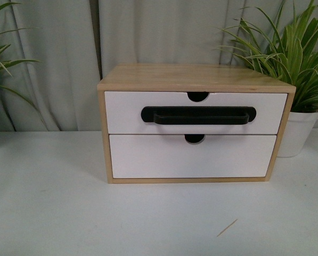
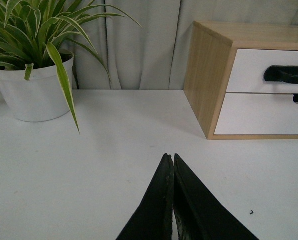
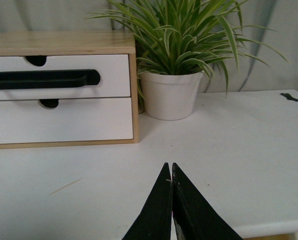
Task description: Close drawer sideways
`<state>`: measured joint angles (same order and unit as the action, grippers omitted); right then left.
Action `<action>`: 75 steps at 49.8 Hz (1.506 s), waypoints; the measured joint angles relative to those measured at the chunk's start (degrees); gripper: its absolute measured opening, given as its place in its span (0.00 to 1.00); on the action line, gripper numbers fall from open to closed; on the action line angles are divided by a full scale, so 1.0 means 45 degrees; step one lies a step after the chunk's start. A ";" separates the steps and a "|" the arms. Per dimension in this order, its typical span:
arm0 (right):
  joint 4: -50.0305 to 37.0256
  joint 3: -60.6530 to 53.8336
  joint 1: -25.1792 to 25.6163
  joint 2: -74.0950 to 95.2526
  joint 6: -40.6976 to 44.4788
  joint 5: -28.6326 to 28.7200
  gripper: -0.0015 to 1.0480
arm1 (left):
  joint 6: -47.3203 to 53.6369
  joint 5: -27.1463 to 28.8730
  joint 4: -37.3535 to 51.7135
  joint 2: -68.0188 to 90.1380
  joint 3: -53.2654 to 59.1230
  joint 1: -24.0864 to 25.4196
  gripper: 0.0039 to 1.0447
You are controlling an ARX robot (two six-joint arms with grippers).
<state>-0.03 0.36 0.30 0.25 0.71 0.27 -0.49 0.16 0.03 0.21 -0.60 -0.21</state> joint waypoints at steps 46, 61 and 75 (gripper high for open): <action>0.0000 0.0000 -0.0015 -0.0005 0.0000 -0.0024 0.64 | 0.0010 0.0000 0.0000 0.0000 0.0000 0.0000 0.73; 0.0000 0.0000 -0.0015 -0.0005 -0.0024 -0.0024 0.91 | 0.0019 0.0000 0.0000 0.0000 0.0000 0.0000 0.95; 0.0000 0.0000 -0.0015 -0.0005 -0.0024 -0.0024 0.91 | 0.0019 0.0000 0.0000 0.0000 0.0000 0.0000 0.95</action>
